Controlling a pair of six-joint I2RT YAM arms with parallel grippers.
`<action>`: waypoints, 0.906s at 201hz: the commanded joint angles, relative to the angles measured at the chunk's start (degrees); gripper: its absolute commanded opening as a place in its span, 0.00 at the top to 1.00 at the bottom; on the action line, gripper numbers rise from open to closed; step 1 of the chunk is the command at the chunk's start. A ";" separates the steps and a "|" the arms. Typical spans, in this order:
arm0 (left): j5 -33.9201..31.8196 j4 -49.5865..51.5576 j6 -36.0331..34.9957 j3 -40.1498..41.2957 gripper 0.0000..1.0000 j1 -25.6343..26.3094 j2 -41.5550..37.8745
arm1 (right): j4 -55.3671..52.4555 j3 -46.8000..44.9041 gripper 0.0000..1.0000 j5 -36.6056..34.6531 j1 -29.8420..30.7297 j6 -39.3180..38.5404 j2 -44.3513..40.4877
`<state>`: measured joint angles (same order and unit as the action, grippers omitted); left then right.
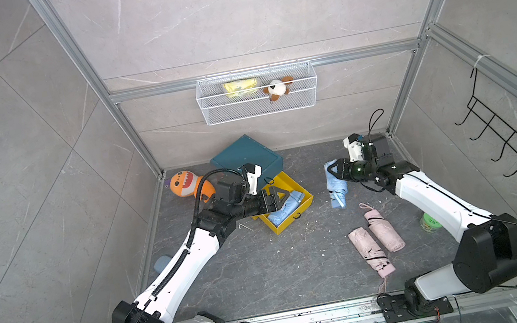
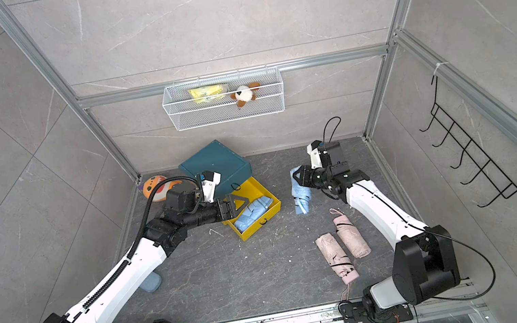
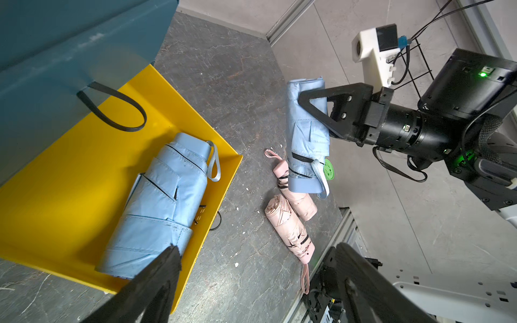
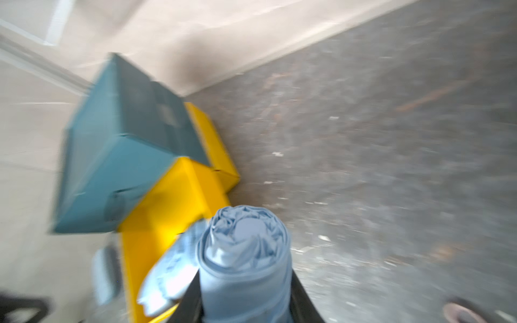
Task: Place the umbrella in the drawer by color
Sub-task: Pick up the umbrella from the center of the board, then place the umbrella in the drawer.
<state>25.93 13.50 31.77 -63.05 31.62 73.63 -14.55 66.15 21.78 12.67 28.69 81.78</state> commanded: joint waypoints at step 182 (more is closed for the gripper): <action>11.19 -25.88 9.43 4.41 0.08 -0.53 6.61 | 56.38 -7.59 0.71 14.37 13.87 38.02 8.89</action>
<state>35.09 -6.74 39.83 -58.98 31.09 80.01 35.86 58.11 35.62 25.85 64.62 90.67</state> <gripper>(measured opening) 0.925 0.338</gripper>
